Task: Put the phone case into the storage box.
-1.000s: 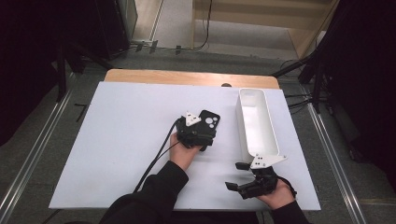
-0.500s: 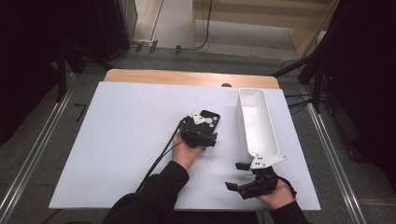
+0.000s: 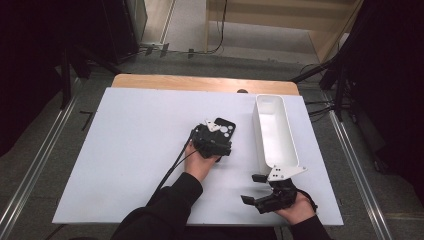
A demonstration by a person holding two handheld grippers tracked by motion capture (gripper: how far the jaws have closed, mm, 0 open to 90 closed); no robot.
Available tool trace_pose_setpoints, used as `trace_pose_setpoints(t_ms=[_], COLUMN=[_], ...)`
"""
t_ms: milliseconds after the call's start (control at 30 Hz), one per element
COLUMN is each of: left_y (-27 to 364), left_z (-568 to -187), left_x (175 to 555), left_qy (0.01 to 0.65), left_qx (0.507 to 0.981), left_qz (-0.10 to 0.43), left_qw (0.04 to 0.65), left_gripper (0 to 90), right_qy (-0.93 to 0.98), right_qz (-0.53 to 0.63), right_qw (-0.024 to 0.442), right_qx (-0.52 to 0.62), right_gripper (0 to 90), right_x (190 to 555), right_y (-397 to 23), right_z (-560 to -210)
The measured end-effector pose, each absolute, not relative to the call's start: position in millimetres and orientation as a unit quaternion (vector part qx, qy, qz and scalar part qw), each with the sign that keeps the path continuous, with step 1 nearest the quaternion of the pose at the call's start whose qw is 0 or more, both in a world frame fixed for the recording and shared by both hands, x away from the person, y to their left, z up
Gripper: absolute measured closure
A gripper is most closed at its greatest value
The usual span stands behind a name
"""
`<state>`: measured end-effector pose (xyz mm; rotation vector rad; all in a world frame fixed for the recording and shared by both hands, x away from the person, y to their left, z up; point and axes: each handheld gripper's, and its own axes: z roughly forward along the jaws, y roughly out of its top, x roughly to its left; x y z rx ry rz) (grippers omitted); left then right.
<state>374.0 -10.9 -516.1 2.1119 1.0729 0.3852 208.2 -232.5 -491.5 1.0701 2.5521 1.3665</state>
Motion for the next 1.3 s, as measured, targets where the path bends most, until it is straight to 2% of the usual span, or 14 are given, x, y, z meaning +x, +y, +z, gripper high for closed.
trace_pose_setpoints(t_ms=[433,667,1300], left_y=[-18.6,-18.4,-16.9], left_z=[-517.4,-517.2,-515.7], left_x=[372.7,372.0,368.4], left_qy=[0.415,0.419,0.415], left_qx=[0.83,0.827,0.821], left_qz=[0.175,0.184,0.195], left_qw=[0.329,0.328,0.34], left_gripper=[4.5,9.4,13.6], right_qy=[0.826,0.827,0.827], right_qz=[0.442,0.442,0.442], right_qw=[0.026,0.026,0.026], right_qx=[0.348,0.348,0.346], right_gripper=[13.2,13.2,13.2], right_x=[207.8,207.7,208.1], right_y=[-232.3,-232.2,-232.6], right_z=[-491.6,-491.6,-491.6])
